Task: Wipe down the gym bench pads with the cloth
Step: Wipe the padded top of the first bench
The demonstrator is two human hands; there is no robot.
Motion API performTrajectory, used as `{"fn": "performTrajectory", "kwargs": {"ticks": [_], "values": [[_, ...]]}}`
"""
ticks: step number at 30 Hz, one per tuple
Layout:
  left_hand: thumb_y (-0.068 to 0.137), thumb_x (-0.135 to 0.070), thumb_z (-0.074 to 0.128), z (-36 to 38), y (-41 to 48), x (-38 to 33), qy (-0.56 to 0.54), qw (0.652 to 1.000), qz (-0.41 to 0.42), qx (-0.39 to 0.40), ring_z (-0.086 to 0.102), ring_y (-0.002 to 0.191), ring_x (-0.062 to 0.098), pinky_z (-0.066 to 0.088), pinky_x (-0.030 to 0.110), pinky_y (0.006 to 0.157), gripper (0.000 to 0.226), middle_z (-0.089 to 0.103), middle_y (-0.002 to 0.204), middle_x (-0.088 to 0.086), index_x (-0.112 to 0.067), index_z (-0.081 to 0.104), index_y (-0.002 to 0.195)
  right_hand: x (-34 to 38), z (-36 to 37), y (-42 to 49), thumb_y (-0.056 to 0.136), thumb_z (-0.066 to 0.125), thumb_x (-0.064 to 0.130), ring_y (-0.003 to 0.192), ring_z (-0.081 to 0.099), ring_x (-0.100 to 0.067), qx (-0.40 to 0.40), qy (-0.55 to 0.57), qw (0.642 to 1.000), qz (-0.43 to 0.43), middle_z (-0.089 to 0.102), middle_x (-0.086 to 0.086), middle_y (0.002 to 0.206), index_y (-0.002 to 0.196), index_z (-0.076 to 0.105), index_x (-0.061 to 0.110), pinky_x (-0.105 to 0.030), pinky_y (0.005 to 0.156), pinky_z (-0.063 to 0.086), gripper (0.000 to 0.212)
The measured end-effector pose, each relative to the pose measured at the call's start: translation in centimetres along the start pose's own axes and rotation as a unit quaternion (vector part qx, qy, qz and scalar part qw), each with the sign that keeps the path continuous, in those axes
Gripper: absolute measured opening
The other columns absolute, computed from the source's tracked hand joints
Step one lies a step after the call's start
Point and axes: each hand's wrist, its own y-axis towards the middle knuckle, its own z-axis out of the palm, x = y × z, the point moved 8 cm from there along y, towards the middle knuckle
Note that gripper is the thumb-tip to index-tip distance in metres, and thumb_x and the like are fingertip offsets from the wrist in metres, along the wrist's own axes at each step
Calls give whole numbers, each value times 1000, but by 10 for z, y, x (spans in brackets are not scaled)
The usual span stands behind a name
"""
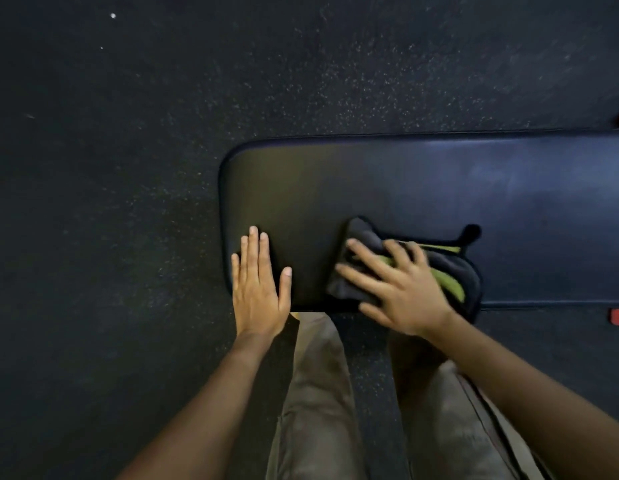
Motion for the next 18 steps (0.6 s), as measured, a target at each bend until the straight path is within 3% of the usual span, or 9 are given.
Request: {"fn": "performTrajectory", "kwargs": {"ticks": [2,4,6,7,9,11,14,16,18], "values": [[97,-37,33,-1,-2,7,-3,1000,2,2,8,144,21,2,34,118,62,13,156,10,-2,22,147,-29,-6,10,82,42,51,115,40,-43,-15,1,993,121,40,-9,150,140,39,30,-56,91,36,61],[97,-38,33,-2,-6,15,-7,1000,-6,6,5,145,18,1,34,118,62,10,156,8,-3,19,147,-50,-19,45,84,44,50,121,37,-47,-38,32,949,310,35,-9,153,142,39,28,-60,93,34,62],[97,-37,32,-4,-10,20,-14,1000,-6,9,4,145,18,1,34,118,62,11,156,9,-4,18,148,-44,-28,98,88,45,49,130,31,-48,-45,69,917,390,23,-7,158,148,32,29,-61,101,27,64],[98,-38,32,-4,-10,21,-18,1000,-3,10,5,145,18,1,34,118,62,12,156,10,-4,18,148,-31,-29,126,91,44,49,134,27,-47,-29,78,923,375,18,-6,160,150,27,30,-61,104,24,65],[98,-39,30,-5,-13,26,-31,999,-8,11,4,145,19,0,34,118,62,12,156,11,-4,18,148,10,-25,170,93,40,50,139,21,-44,14,69,965,252,11,-4,161,152,21,32,-61,107,20,64],[99,-42,27,-6,-17,32,-45,999,-23,10,6,145,20,1,34,118,62,15,156,14,-3,20,147,52,-18,177,92,36,51,136,28,-45,24,18,996,89,18,-6,160,150,27,32,-61,105,25,63],[99,-39,28,-7,-25,38,-47,999,-26,3,13,144,25,6,36,118,61,21,154,17,1,24,145,73,-8,133,86,34,54,124,39,-44,25,-26,997,-72,33,-7,155,146,37,31,-56,97,34,64],[97,-34,35,-6,-31,41,-53,998,-17,1,14,144,24,7,36,118,61,21,154,16,0,23,145,59,-7,110,86,36,55,120,39,-42,14,-35,992,-121,35,-8,154,145,34,32,-54,94,34,64],[95,-33,37,-6,-34,44,-60,998,-15,-6,14,144,24,7,35,117,61,21,154,15,-1,23,145,37,-13,118,86,36,54,119,42,-44,8,-28,997,-71,35,-9,153,145,33,30,-56,91,36,63]]}}
